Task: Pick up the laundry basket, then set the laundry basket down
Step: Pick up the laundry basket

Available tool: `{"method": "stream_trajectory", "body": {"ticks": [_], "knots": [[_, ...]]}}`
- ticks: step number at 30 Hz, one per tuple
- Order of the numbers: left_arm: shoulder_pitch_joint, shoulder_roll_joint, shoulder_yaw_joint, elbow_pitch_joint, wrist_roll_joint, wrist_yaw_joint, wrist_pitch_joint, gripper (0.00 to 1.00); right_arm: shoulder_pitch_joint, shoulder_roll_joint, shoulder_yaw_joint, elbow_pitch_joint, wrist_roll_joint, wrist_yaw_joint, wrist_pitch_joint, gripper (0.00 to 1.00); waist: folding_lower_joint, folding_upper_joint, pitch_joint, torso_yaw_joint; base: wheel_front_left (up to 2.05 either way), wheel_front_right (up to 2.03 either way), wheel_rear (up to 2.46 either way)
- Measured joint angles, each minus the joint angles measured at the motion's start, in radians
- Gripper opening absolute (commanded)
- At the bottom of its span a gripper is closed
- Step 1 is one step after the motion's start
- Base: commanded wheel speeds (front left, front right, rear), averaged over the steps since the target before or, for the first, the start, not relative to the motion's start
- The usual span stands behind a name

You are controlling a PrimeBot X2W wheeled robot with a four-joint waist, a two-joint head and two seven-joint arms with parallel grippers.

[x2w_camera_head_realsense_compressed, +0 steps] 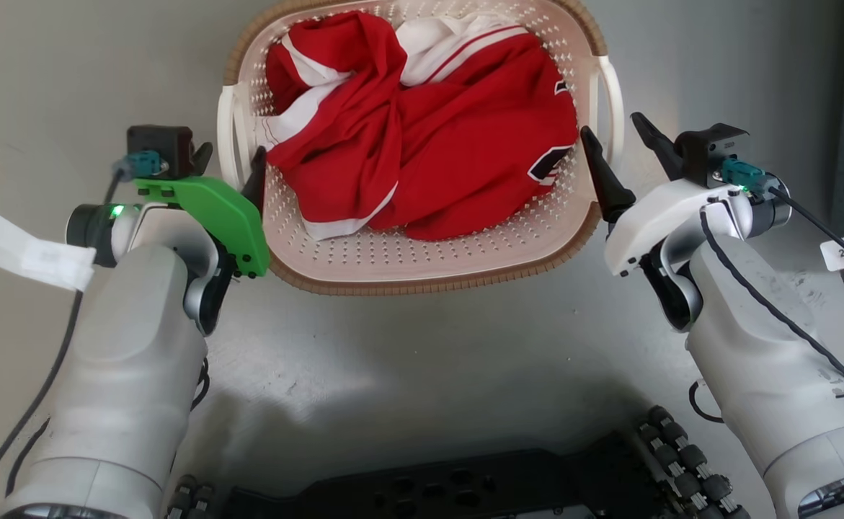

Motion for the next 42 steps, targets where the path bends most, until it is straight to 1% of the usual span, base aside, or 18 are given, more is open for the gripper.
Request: {"method": "stream_trajectory", "body": {"ticks": [1, 4, 6, 11, 15, 21, 26, 32, 42], "knots": [[-0.004, -0.001, 0.003, 0.01, -0.011, 0.0, 0.002, 0.0, -0.004, 0.001, 0.001, 0.008, 0.0, 0.0, 0.0, 0.0, 0.0, 0.0, 0.004, 0.0, 0.0, 0.0, 0.0], [-0.02, -0.012, -0.001, 0.032, -0.017, -0.011, 0.005, 0.0, -0.018, 0.003, 0.006, 0.032, 0.001, 0.013, 0.0, 0.0, 0.0, 0.0, 0.008, -0.001, 0.0, 0.0, 0.0], [-0.028, -0.03, -0.002, 0.04, -0.021, -0.014, 0.004, 0.0, -0.025, 0.021, 0.007, 0.04, 0.007, 0.016, 0.0, 0.0, -0.0001, 0.0, 0.01, -0.001, 0.0, 0.0, 0.0], [-0.048, -0.028, -0.002, 0.07, -0.031, -0.015, -0.005, 0.0, -0.045, 0.022, 0.006, 0.064, 0.012, 0.018, 0.0, 0.0, -0.0001, 0.0, 0.01, -0.001, 0.0, 0.0, 0.0], [-0.054, -0.033, -0.006, 0.098, -0.033, -0.016, -0.017, 0.0, -0.056, 0.025, 0.006, 0.089, 0.02, 0.026, -0.001, 0.0, -0.0001, 0.0, 0.002, 0.0, 0.0, 0.0, 0.0], [-0.053, -0.035, -0.015, 0.156, -0.054, -0.017, -0.02, 0.0, -0.057, 0.039, 0.024, 0.135, 0.02, 0.035, -0.001, 0.0, 0.0, 0.0, -0.023, 0.002, 0.0, 0.0, 0.0], [-0.052, -0.041, -0.035, 0.196, -0.078, -0.017, -0.002, 0.0, -0.061, 0.042, 0.04, 0.184, 0.038, 0.044, 0.002, 0.0, 0.0, 0.0, -0.056, 0.002, 0.0, 0.0, 0.0], [-0.049, -0.044, -0.058, 0.212, -0.099, -0.018, 0.03, 0.0, -0.065, 0.052, 0.048, 0.251, 0.055, 0.045, 0.044, 0.0, 0.0, 0.0, -0.107, 0.001, 0.0, 0.0, 0.0], [0.03, -0.043, -0.125, 0.188, -0.265, -0.017, 0.13, 0.0, -0.066, 0.06, 0.069, 0.352, 0.085, 0.047, 0.149, 0.0, -0.0001, 0.0, -0.22, -0.006, 0.0, 0.0, 0.0]]}}
